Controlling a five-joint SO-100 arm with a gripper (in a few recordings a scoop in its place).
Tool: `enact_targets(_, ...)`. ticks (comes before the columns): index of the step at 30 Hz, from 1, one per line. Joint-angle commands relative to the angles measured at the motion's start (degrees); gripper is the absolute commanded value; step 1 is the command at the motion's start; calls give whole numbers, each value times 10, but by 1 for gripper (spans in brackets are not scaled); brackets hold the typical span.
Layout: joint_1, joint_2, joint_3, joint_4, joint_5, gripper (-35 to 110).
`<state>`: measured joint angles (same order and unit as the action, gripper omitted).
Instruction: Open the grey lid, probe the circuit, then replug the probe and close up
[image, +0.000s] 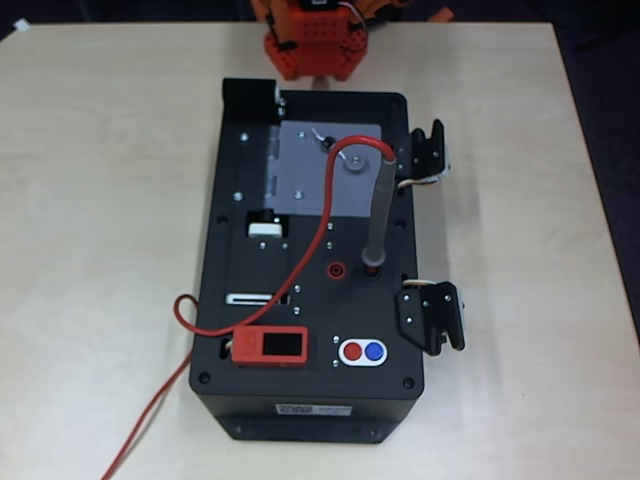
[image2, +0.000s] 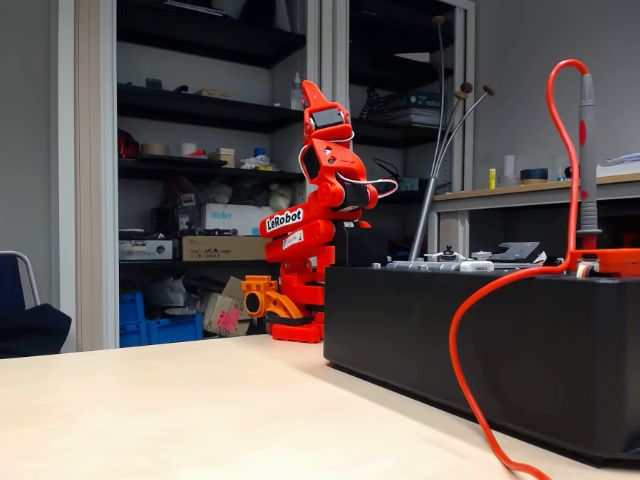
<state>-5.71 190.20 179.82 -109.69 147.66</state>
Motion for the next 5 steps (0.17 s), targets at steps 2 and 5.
enact_targets(2, -11, 0, 2, -12, 5, 0)
enact_targets(5, -11, 0, 2, -12, 5, 0)
